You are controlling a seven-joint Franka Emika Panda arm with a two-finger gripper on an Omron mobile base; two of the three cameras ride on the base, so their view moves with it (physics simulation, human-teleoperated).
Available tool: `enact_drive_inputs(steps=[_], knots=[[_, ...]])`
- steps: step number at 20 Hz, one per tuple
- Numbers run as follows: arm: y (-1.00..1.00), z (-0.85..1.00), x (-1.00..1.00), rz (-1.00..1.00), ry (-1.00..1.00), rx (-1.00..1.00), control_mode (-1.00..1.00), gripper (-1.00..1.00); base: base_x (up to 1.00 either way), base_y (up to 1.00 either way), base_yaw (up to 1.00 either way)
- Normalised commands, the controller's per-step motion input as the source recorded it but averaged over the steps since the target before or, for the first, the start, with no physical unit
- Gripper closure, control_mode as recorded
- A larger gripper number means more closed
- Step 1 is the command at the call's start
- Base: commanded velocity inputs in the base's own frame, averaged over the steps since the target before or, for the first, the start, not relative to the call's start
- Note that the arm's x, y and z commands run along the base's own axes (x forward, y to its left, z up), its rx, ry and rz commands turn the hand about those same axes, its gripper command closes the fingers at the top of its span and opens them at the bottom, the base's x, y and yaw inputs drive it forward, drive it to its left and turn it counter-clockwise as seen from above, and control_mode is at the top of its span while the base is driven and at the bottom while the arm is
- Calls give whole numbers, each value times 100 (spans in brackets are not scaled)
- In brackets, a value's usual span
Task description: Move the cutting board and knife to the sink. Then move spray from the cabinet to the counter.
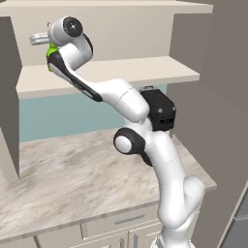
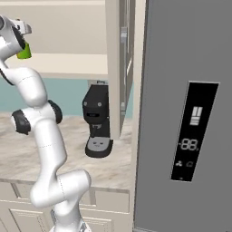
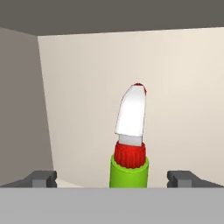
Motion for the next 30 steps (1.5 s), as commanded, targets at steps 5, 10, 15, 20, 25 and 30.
enact_drive_inputs(steps=[5,10,15,20,25,30], knots=[[0,0,14,0,0,0,-100,-100,0,0,0],[0,0,20,0,0,0,-100,-100,0,0,0],[0,-4,4,0,0,0,-100,-100,0,0,0],[0,0,0,0,0,0,-100,100,0,0,0],[0,0,0,0,0,0,-100,100,0,0,0],[0,0,1,0,0,0,-100,100,0,0,0]])
